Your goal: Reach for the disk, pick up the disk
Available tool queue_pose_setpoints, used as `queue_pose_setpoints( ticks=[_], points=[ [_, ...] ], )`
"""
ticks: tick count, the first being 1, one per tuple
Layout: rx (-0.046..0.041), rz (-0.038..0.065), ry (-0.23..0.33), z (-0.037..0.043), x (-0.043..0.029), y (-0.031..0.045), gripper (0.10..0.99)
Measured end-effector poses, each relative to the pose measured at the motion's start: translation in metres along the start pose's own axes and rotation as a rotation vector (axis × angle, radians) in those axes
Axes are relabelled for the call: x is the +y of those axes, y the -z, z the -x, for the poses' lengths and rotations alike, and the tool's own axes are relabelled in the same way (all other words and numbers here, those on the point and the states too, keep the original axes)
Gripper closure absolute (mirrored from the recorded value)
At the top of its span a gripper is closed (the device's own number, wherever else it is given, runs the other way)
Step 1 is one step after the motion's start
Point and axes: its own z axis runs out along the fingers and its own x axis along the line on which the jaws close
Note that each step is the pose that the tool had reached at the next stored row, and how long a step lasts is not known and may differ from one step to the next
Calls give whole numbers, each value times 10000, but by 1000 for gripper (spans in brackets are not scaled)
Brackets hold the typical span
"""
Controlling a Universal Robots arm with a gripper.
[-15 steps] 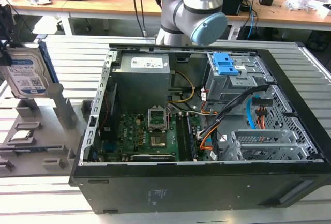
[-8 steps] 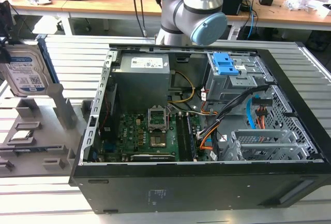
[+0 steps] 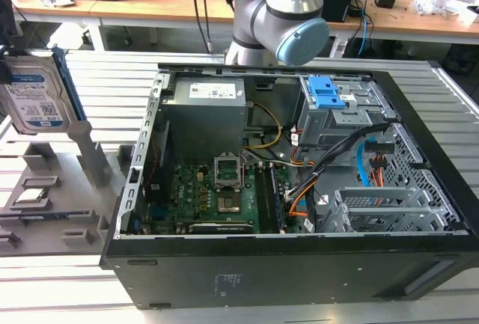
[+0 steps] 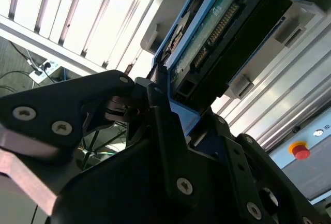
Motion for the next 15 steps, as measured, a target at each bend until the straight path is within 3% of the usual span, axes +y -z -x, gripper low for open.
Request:
queue_pose_setpoints(
  ticks=[15],
  points=[
    [-1,14,1,-6,-26,234,718]
  ],
)
